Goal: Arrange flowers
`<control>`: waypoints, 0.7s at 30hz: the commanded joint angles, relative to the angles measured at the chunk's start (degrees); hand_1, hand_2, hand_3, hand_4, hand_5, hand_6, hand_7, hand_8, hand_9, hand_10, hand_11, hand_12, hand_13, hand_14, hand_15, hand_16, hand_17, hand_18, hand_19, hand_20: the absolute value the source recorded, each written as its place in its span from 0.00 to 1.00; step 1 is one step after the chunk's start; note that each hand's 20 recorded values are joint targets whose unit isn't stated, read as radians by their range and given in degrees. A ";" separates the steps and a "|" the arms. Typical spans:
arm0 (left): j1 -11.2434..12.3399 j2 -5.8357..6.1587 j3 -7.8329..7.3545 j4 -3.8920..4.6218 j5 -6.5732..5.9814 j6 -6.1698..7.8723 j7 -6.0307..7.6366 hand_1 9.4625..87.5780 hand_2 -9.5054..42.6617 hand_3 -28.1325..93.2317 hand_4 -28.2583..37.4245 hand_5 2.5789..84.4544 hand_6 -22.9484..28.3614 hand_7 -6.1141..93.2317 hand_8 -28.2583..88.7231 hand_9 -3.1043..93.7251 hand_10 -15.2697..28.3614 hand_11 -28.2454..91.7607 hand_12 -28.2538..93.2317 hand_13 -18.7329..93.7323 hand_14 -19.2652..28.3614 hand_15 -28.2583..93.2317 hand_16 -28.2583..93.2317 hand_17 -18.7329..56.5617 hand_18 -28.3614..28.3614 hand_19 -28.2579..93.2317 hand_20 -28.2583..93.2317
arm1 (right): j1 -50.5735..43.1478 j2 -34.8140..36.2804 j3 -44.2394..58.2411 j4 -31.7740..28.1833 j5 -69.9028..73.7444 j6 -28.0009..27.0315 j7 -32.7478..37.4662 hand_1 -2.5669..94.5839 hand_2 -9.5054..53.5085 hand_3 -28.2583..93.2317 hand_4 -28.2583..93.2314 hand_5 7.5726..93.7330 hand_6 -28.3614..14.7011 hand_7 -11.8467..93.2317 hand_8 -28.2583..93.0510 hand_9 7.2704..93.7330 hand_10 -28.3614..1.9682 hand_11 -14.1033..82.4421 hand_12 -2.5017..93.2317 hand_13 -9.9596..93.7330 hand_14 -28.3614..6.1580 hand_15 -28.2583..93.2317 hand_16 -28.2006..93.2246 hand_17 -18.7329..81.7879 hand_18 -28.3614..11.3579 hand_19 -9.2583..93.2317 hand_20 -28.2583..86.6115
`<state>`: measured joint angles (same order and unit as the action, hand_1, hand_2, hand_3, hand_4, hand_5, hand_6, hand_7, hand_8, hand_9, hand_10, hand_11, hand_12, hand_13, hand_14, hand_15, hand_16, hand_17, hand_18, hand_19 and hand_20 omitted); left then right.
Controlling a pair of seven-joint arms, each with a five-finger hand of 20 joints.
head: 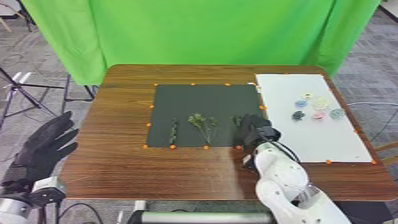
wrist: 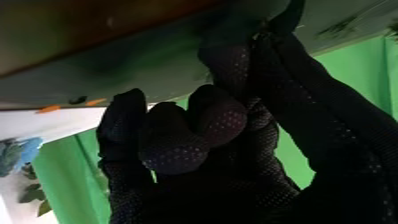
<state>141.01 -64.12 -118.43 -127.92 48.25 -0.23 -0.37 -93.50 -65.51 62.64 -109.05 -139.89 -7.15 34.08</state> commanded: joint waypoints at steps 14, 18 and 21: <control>0.12 -0.23 -0.01 0.26 -0.15 -1.23 -1.18 0.19 0.15 0.81 0.02 0.21 0.46 0.28 0.15 0.22 0.55 0.31 0.40 0.28 0.66 0.37 0.29 0.08 0.82 0.51 0.31 | -0.39 -1.91 -1.77 2.42 -4.27 1.99 -0.38 0.47 0.00 0.93 0.05 0.71 0.68 0.64 0.37 0.77 0.63 0.78 0.68 0.78 0.55 0.92 0.54 0.43 0.15 0.86 0.71; 0.08 -0.38 0.03 0.23 -0.03 -1.39 -1.26 0.19 0.14 0.81 0.02 0.21 0.46 0.28 0.15 0.22 0.55 0.31 0.40 0.28 0.66 0.37 0.29 0.08 0.82 0.51 0.31 | -0.84 -2.24 -1.56 2.25 -4.46 0.81 -0.16 0.47 0.00 0.92 0.05 0.71 0.69 0.64 0.37 0.77 0.63 0.78 0.68 0.77 0.55 0.92 0.54 0.43 0.15 0.86 0.71; 0.20 -0.18 0.01 0.25 -0.19 -1.21 -1.22 0.19 0.14 0.81 0.02 0.21 0.46 0.28 0.15 0.22 0.55 0.31 0.40 0.28 0.66 0.37 0.29 0.08 0.82 0.51 0.31 | -1.06 -2.32 -1.43 2.15 -4.28 0.55 -0.46 0.44 0.00 0.91 0.03 0.68 0.68 0.64 0.36 0.75 0.61 0.80 0.64 0.76 0.54 0.92 0.55 0.42 0.15 0.86 0.71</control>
<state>140.73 -64.16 -118.38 -127.74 48.29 -0.93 -1.16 -93.17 -67.27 61.41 -107.72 -143.52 -4.75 33.26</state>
